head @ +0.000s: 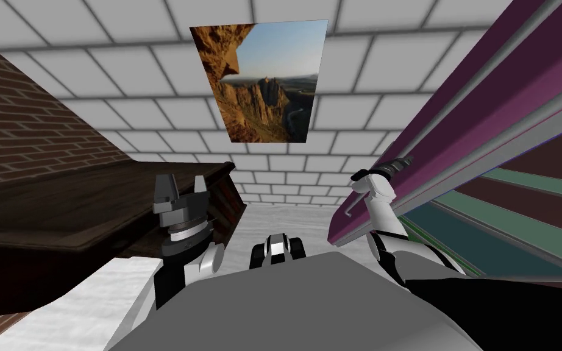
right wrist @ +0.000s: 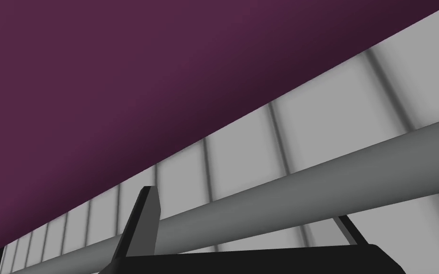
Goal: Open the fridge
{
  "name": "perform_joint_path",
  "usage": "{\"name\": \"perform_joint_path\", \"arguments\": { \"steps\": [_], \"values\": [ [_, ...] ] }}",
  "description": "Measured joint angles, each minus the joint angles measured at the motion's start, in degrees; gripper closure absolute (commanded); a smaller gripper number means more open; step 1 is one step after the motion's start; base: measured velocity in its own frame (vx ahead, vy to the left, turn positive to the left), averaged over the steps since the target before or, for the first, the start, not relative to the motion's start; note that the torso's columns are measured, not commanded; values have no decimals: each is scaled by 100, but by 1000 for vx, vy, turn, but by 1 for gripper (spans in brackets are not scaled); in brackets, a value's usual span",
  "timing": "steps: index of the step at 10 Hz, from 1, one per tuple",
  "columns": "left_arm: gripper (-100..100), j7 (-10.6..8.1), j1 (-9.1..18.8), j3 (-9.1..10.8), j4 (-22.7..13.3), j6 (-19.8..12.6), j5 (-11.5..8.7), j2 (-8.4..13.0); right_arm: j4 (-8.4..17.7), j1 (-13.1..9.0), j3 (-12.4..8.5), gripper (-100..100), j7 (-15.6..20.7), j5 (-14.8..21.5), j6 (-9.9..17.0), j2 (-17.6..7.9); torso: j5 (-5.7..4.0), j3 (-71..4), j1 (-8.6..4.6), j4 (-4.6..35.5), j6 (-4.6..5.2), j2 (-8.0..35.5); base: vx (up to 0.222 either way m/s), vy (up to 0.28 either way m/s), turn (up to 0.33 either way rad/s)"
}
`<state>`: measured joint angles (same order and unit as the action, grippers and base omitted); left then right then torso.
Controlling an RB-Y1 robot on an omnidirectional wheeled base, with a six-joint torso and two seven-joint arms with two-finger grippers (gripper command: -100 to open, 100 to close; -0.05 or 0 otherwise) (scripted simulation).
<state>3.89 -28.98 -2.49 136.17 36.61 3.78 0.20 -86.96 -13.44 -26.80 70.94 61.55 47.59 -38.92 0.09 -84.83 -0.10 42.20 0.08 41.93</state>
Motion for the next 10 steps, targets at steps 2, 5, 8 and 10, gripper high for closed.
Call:
{"name": "perform_joint_path", "arguments": {
  "steps": [2, 5, 8, 10],
  "values": [
    [0, 0, 0, 0, 0, 0, 0, 0, -10, 5, -39, 100, 52, 124, 218, 67, 9, -15, -44, 7, -4, -4, 223, 52, 24],
    [0, 0, 1, 0, 0, 0, 0, 0, -7, 9, -112, 100, 84, 286, 446, 104, 7, -7, -63, 12, 13, 18, 226, 42, 21],
    [0, 0, 0, 0, 1, 0, 0, 0, -41, 46, -246, 100, 191, 475, 763, 140, 8, -9, -57, 7, 15, 13, 290, 53, 12],
    [0, 0, -1, 1, 0, 0, 0, 0, -140, 80, -354, -100, 306, 609, 1016, 178, 4, 2, -33, 6, 19, 20, 223, 55, 51]
  ]
}}
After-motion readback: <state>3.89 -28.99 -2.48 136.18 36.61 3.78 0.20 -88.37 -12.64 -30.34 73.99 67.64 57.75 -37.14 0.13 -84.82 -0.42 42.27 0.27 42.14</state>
